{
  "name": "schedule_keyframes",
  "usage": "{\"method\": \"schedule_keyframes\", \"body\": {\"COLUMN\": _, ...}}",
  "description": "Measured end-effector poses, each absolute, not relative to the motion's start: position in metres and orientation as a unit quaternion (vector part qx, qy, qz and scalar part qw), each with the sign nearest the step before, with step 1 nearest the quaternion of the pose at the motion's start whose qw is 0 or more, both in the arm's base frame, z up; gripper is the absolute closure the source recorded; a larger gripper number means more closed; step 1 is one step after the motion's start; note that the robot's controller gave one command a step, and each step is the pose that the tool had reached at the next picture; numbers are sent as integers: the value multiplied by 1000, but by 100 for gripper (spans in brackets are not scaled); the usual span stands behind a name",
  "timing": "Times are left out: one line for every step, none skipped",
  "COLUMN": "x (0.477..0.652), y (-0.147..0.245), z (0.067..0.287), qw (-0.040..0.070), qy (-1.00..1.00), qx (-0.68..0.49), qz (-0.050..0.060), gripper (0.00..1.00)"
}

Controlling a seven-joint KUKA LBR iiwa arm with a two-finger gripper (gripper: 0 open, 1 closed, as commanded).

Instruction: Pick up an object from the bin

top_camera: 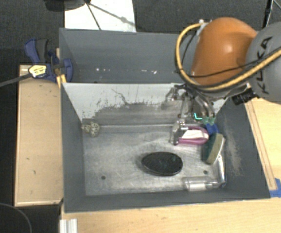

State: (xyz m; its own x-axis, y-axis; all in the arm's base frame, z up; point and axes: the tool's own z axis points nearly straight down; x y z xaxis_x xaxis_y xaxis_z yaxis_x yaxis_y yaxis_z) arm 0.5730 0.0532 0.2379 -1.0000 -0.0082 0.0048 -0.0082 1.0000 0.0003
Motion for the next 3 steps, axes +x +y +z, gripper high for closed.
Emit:
{"method": "schedule_keyframes", "body": {"x": 538, "y": 27, "z": 101, "qw": 6, "qy": -986, "qx": 169, "qz": -1, "gripper": 0}}
{"method": "schedule_keyframes", "body": {"x": 541, "y": 27, "z": 104, "qw": 4, "qy": -986, "qx": 167, "qz": 0, "gripper": 100}}
{"method": "schedule_keyframes", "body": {"x": 547, "y": 27, "z": 207, "qw": -5, "qy": -986, "qx": 167, "qz": 1, "gripper": 100}}
